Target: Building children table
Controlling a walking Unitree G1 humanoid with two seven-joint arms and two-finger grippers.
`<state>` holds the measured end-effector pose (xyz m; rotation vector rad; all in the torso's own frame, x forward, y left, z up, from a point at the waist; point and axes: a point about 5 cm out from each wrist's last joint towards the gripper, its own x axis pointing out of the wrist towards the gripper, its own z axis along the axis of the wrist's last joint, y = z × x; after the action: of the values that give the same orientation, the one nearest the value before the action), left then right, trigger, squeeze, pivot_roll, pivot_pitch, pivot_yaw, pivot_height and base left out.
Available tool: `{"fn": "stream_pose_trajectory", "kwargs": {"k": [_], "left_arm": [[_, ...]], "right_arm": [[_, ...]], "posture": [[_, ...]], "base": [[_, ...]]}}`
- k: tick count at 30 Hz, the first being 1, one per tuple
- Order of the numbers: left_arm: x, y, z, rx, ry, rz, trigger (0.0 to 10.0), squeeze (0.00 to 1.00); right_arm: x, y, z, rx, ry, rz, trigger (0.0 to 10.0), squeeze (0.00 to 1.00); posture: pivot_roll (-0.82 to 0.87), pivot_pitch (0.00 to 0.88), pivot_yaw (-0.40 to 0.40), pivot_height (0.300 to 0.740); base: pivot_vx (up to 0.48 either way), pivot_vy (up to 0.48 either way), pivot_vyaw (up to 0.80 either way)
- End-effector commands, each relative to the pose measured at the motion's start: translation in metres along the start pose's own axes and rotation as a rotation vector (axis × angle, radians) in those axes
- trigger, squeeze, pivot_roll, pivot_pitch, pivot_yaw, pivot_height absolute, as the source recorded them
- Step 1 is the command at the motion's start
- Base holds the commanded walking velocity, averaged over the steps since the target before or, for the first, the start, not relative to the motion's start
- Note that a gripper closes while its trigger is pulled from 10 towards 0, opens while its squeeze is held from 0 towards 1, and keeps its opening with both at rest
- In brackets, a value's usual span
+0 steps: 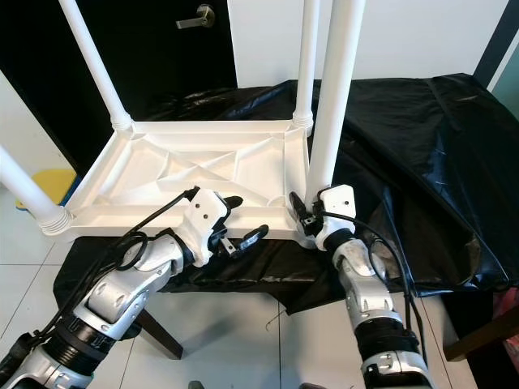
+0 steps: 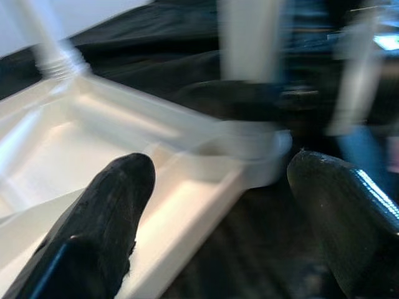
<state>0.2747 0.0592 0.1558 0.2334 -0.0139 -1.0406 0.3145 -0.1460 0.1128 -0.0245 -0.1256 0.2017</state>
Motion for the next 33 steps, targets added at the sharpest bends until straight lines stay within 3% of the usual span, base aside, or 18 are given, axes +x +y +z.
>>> {"fn": "stream_pose_trajectory", "kwargs": {"k": [1,5,9,10,15,22,23,33], "left_arm": [[-0.001,0.003,0.001,0.028,0.002,-0.002,10.0,0.00],[-0.002,0.003,0.001,0.037,-0.001,0.004,10.0,0.00],[-0.002,0.003,0.001,0.041,-0.003,0.007,10.0,0.00],[-0.002,0.005,0.002,0.043,-0.007,0.021,10.0,0.00],[-0.001,0.009,0.003,0.045,-0.018,0.050,10.0,0.00],[-0.001,0.017,0.001,0.055,-0.018,0.089,10.0,0.00],[-0.001,0.018,0.002,0.057,-0.020,0.093,10.0,0.00],[-0.002,0.014,-0.001,0.056,-0.024,0.104,10.0,0.00]], "right_arm": [[-0.009,-0.001,-0.022,0.021,0.111,-0.081,10.0,0.00],[-0.010,0.004,-0.025,0.038,0.146,-0.218,10.0,0.00],[-0.010,0.005,-0.025,0.043,0.153,-0.266,10.0,0.00],[-0.011,0.012,-0.026,0.055,0.158,-0.303,10.0,0.00],[-0.010,0.026,-0.021,0.053,0.123,-0.304,10.0,0.00],[-0.008,0.020,-0.014,0.031,0.087,-0.298,10.0,0.00],[-0.007,0.021,-0.012,0.037,0.070,-0.280,10.0,1.00],[-0.008,0.016,-0.004,0.022,0.020,-0.147,10.0,1.00]], "posture": [[-0.11,0.000,0.051,0.740],[-0.10,0.000,0.042,0.740],[-0.10,0.000,0.040,0.740],[-0.10,0.000,0.032,0.740],[-0.10,0.000,0.032,0.740],[-0.10,0.000,0.031,0.740],[-0.10,0.000,0.028,0.740],[-0.09,0.000,0.017,0.740]], "base": [[0.000,0.000,0.00],[0.000,0.000,0.00],[0.000,0.000,0.00],[0.000,0.000,0.00],[0.000,0.000,0.00],[0.000,0.000,0.00],[0.000,0.000,0.00],[0.000,0.000,0.00]]}}
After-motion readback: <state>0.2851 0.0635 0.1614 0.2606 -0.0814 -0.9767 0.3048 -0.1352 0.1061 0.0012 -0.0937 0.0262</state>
